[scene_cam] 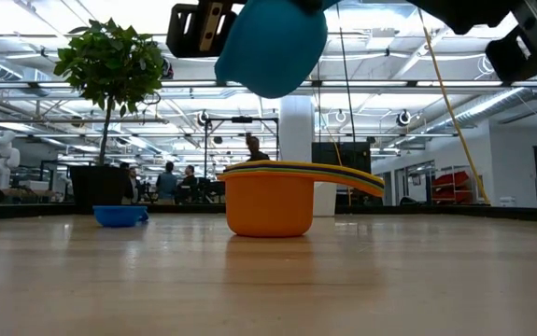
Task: Nest measuring cups in basket
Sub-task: Stack the light blue measuring cup on top of the yellow measuring cup
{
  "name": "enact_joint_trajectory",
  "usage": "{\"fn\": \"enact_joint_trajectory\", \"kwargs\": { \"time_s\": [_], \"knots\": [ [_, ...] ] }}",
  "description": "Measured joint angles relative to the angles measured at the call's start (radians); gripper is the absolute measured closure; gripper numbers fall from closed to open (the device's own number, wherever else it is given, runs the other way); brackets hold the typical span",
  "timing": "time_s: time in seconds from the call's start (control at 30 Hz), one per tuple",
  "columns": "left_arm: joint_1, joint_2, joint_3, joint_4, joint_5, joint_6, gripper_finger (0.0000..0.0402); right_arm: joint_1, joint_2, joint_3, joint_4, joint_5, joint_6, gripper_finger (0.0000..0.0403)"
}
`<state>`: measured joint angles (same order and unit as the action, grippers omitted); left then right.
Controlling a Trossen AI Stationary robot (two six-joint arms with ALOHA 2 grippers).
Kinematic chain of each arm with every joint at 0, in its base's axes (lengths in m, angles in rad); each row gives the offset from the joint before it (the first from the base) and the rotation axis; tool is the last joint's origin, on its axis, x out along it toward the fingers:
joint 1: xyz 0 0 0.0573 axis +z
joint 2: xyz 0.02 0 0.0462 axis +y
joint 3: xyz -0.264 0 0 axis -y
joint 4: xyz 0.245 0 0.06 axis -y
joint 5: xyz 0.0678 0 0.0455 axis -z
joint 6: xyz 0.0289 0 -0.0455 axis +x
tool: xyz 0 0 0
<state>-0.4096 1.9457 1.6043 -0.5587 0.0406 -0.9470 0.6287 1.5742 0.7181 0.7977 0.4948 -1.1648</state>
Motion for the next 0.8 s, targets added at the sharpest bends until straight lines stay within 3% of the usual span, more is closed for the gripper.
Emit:
{"fn": "enact_joint_trajectory", "kwargs": {
  "time_s": [0.23, 0.53, 0.63, 0.8],
  "knots": [
    [-0.010, 0.000, 0.000, -0.041, -0.011, -0.020, 0.0390, -0.004, 0.000, 0.000, 0.022, 0.054, -0.022, 0.0254],
    [-0.020, 0.000, 0.000, -0.042, -0.014, -0.027, 0.0388, -0.045, 0.000, 0.000, -0.039, -0.055, 0.040, 0.0257],
    [-0.019, 0.000, 0.000, -0.043, -0.014, -0.027, 0.0393, -0.045, 0.000, 0.000, -0.042, -0.094, 0.050, 0.0276],
    [-0.019, 0.002, 0.000, -0.045, -0.014, -0.027, 0.0385, -0.046, 0.000, 0.000, -0.038, -0.103, 0.061, 0.0344]
  ]
}}
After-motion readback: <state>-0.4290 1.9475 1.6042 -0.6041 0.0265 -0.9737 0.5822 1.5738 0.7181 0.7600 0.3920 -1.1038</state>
